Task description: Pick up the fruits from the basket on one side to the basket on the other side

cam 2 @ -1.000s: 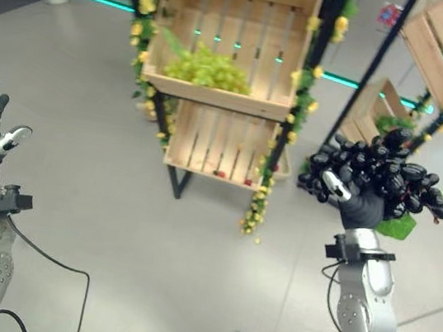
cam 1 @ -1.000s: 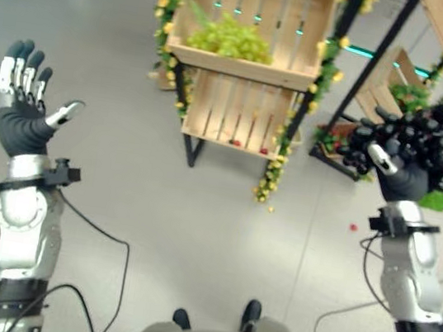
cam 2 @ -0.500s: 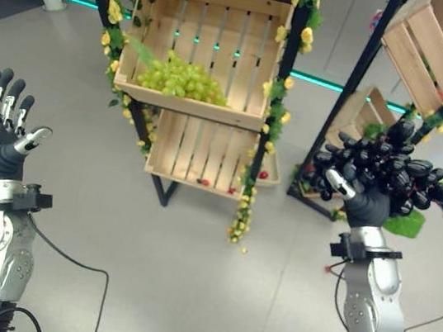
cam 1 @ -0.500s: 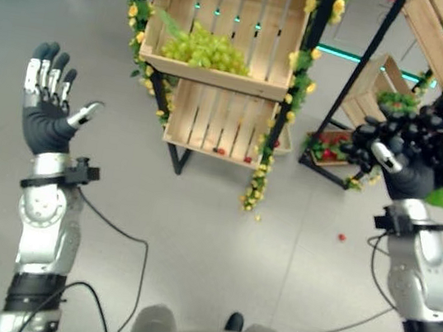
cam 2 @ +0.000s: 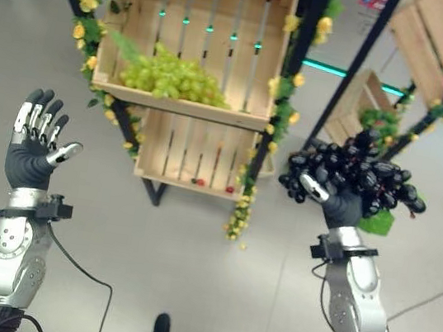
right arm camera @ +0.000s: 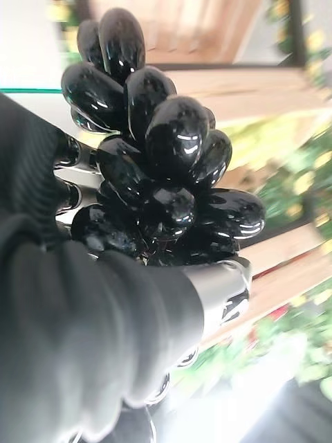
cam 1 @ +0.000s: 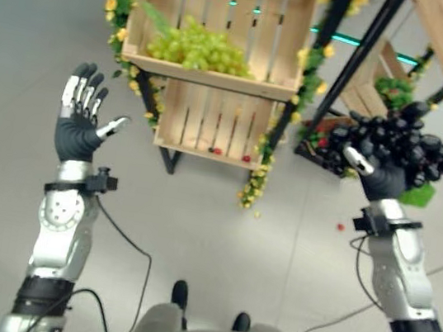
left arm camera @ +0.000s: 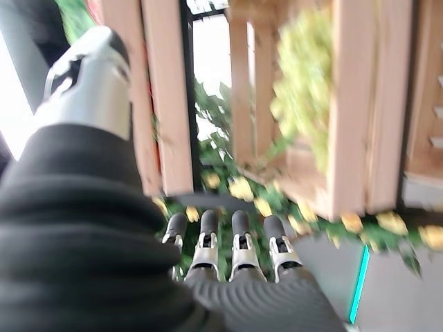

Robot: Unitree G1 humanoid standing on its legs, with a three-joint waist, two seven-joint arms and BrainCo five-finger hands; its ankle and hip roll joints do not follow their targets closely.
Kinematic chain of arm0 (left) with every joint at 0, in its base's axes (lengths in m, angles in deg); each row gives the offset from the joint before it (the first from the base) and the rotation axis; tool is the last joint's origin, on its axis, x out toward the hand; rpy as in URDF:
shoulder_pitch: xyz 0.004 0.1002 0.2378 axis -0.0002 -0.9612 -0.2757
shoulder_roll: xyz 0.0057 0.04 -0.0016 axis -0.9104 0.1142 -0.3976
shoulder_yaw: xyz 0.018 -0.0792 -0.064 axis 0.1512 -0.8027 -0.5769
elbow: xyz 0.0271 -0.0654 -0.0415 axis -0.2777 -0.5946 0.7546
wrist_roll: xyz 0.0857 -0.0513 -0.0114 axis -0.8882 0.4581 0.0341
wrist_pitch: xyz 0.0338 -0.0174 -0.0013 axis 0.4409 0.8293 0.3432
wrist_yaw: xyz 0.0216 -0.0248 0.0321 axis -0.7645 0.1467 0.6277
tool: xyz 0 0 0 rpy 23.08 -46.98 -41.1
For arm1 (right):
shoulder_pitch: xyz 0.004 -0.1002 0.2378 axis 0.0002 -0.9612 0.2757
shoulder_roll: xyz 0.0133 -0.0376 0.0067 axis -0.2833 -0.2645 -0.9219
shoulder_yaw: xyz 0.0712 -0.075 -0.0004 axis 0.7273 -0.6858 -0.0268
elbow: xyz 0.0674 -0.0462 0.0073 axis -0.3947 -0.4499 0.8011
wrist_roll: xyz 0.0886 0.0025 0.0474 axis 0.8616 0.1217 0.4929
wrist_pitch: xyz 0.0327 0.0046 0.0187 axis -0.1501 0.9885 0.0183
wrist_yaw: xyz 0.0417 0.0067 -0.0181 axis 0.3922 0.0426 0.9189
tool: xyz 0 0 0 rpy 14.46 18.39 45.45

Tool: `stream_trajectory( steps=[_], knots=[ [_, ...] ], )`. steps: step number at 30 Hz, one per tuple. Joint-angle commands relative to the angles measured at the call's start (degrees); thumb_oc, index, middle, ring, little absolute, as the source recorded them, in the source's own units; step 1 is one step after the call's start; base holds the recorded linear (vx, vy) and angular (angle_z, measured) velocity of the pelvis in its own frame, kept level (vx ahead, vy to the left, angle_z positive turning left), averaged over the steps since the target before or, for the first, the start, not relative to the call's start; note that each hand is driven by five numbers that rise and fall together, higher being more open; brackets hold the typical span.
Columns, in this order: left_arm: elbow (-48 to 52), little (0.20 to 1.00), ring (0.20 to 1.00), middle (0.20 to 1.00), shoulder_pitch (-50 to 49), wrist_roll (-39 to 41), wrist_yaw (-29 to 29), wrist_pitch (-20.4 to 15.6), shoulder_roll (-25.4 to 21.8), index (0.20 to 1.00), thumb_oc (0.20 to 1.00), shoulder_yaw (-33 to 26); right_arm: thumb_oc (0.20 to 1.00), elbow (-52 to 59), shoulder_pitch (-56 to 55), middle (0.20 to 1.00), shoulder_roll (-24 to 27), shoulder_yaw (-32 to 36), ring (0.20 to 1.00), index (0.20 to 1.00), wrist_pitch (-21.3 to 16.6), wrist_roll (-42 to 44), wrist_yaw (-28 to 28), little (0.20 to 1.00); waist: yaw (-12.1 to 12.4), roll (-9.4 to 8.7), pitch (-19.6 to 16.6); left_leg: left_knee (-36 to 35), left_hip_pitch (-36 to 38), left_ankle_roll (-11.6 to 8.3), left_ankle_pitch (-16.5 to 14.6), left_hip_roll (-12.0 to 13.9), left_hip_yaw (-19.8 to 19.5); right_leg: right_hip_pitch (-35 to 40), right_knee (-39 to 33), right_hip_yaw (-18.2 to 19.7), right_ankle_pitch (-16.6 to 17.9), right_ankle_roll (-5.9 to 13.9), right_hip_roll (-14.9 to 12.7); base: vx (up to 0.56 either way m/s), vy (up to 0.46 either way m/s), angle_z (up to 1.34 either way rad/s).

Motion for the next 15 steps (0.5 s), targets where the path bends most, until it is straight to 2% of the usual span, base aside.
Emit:
stream_trajectory(
  steps=[1, 9, 15],
  knots=[
    [-2.25, 1.000, 1.000, 1.000, -0.24, -0.80, 1.15, -1.49, -2.72, 1.000, 1.000, 1.63, 0.200, 0.31, 9.58, 0.200, -0.37, -2.11, 0.200, 0.200, -3.86, -2.27, -2.11, 0.200, 1.21, -1.94, -2.36, 3.33, 2.27, -1.79, -6.17, 1.61, 1.11, -0.22, 0.43, -1.67, -0.19, 1.00, 1.46, 0.03, 0.034, 0.19],
    [-5.86, 1.000, 1.000, 1.000, -0.08, -0.67, 2.23, -0.59, -3.43, 1.000, 1.000, 4.84, 0.200, -5.99, 23.23, 0.200, -3.10, -11.48, 0.200, 0.200, -3.13, -7.68, -6.80, 0.200, 3.85, -2.59, -1.91, 0.74, 2.90, -0.95, -5.99, 0.90, 0.84, -0.60, -0.86, -1.83, 0.51, 1.55, 1.50, 0.02, 0.033, 0.09],
    [-6.26, 1.000, 1.000, 1.000, -0.04, -0.74, 2.02, -0.20, -3.87, 1.000, 1.000, 6.49, 0.200, -8.78, 27.39, 0.200, -2.81, -13.28, 0.200, 0.200, -2.56, -8.70, -8.39, 0.200, 5.11, -3.44, -1.52, -0.12, 2.70, -0.90, -5.36, 0.64, -0.25, -0.66, -1.98, -2.69, 1.19, 1.62, 1.72, 0.00, 0.007, 0.03]
  ],
)
